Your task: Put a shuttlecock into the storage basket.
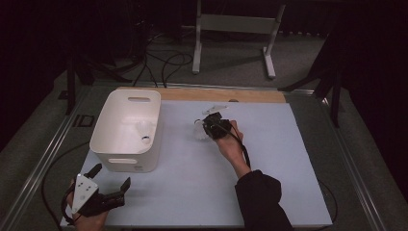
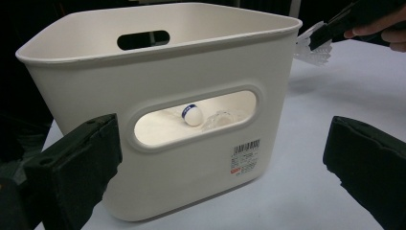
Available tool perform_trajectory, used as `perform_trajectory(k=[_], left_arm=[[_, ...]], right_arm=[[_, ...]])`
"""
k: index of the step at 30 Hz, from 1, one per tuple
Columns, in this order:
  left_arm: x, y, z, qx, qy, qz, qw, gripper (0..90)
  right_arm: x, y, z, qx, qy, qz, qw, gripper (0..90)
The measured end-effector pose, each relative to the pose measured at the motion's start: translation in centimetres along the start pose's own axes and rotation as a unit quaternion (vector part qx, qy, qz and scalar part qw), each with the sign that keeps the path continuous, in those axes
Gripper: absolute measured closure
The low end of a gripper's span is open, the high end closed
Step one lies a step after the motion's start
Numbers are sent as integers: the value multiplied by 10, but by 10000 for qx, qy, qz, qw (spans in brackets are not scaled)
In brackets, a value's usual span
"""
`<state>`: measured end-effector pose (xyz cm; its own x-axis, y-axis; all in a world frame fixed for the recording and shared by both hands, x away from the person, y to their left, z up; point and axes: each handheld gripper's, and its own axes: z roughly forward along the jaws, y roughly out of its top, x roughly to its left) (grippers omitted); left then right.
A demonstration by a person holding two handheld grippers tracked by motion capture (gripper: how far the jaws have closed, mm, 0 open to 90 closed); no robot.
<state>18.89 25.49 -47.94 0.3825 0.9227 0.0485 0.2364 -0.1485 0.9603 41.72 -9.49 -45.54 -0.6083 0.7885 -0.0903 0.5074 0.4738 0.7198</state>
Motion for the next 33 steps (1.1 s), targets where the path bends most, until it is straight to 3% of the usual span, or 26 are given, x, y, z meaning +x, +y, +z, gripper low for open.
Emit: perform_trajectory(k=[33], left_arm=[[0,0,0,6,4,-2,10000,2]], right_arm=[[2,10,-20,-162,162,72,9997,892]])
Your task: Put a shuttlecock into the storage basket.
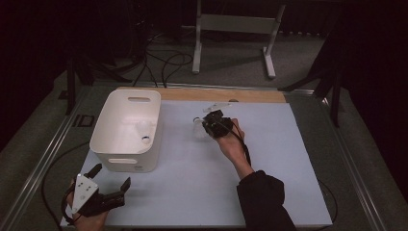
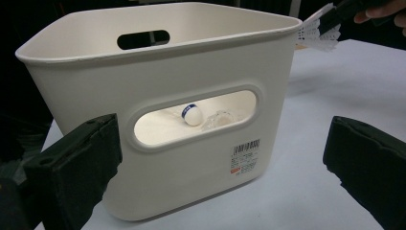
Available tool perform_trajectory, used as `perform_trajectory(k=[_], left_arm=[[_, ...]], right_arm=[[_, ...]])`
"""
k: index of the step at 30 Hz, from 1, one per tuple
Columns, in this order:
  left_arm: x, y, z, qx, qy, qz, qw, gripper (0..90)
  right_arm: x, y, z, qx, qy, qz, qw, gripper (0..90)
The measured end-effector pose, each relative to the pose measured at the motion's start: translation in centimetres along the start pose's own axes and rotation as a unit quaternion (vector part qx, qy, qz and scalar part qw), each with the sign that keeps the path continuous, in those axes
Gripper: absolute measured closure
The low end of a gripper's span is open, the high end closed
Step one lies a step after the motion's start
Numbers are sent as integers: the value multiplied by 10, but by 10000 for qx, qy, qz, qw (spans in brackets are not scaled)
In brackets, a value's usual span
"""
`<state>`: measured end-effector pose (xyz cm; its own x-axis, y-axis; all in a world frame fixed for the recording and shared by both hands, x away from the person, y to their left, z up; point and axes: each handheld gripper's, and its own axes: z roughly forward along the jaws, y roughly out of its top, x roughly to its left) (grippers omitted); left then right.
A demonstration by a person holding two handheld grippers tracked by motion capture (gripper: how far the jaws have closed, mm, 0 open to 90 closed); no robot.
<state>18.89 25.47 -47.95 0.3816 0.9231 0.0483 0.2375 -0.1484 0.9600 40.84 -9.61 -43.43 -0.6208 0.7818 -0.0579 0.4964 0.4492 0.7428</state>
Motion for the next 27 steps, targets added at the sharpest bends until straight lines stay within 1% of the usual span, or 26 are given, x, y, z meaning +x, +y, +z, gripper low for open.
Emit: perform_trajectory(k=[6,12,18,27], left_arm=[[0,0,0,-6,-6,1,10000,2],[0,0,0,0,0,3,10000,2],[0,0,0,-2,-1,10,10000,2],[0,0,0,1,1,10,10000,2]], right_arm=[[3,7,-5,-45,32,-48,10000,892],[5,9,-7,-67,45,-74,9999,892],[5,14,-10,-75,116,-18,9999,892],[7,21,-13,-124,179,-16,9998,892]])
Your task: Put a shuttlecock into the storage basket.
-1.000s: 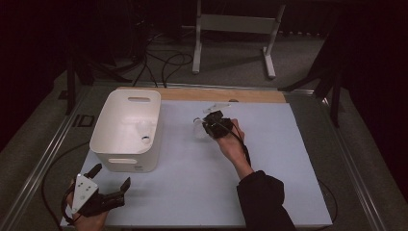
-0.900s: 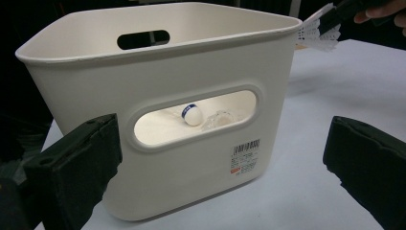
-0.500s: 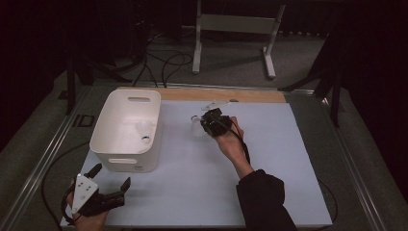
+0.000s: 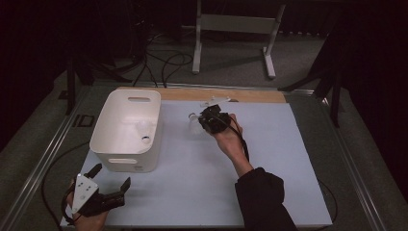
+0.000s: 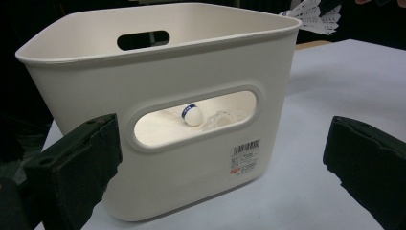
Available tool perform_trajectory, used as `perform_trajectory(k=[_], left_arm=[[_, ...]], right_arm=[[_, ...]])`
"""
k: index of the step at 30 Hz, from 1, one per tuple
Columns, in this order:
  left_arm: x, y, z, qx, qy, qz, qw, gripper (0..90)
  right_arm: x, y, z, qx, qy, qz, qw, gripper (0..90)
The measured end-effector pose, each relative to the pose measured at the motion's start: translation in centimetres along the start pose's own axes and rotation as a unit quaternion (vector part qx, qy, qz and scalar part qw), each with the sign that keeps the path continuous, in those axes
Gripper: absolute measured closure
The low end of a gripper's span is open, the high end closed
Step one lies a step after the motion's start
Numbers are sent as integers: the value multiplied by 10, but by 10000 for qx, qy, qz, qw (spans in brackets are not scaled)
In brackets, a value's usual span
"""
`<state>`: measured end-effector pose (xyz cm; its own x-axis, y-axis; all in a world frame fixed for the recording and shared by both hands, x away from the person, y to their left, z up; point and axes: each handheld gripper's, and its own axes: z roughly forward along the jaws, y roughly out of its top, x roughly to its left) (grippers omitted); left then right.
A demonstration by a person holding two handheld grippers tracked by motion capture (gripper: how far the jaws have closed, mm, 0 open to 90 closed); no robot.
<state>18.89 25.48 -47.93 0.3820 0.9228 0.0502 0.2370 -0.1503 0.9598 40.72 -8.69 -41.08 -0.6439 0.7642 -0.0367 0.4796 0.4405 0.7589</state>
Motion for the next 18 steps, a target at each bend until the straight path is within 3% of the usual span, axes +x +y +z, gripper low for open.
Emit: perform_trajectory(k=[18], left_arm=[[0,0,0,3,-5,0,10000,2]], right_arm=[[1,13,-6,-127,105,84,9998,892]])
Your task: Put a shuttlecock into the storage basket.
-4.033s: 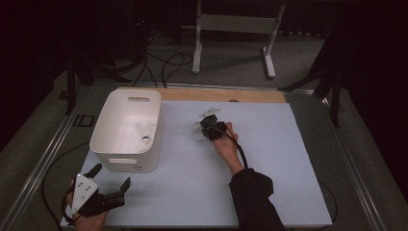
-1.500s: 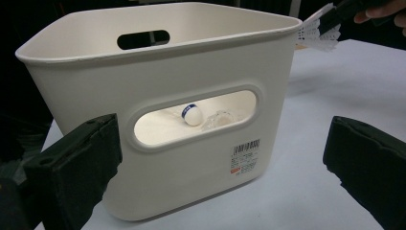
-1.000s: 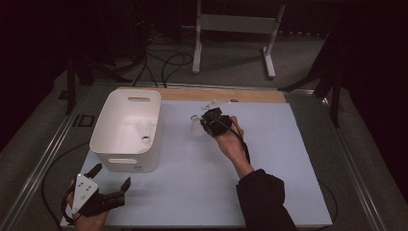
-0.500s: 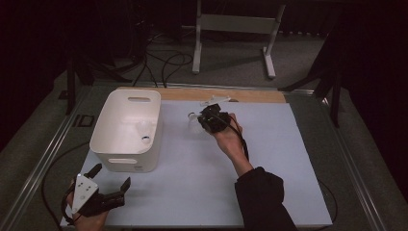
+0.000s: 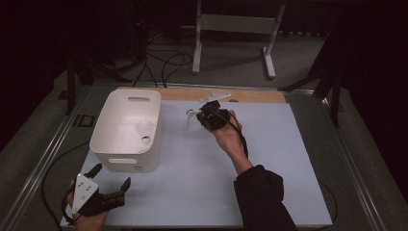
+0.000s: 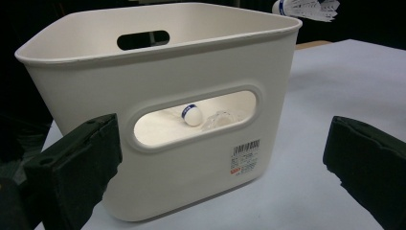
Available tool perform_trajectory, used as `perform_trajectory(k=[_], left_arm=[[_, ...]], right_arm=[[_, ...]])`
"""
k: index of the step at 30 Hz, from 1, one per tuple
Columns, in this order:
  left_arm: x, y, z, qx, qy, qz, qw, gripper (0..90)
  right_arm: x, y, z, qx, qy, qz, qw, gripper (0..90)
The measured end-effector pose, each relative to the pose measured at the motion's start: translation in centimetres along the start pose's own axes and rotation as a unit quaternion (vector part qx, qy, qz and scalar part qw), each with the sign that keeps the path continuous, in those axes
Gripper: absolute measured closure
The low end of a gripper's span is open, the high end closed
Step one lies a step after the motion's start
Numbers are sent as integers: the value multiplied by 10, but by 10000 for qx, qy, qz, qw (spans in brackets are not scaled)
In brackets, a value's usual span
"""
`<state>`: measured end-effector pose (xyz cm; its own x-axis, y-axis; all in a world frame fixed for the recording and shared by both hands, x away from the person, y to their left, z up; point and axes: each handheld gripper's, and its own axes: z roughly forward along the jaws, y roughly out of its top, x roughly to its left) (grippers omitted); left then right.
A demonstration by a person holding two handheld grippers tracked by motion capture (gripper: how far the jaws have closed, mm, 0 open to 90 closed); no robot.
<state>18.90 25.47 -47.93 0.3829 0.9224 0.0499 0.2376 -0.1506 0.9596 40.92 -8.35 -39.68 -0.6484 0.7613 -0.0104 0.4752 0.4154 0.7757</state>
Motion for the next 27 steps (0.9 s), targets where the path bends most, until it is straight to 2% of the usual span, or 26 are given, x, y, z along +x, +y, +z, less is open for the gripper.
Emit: perform_trajectory(k=[27], left_arm=[[0,0,0,-1,11,-2,10000,2]], right_arm=[[5,15,-6,-83,159,56,9998,892]])
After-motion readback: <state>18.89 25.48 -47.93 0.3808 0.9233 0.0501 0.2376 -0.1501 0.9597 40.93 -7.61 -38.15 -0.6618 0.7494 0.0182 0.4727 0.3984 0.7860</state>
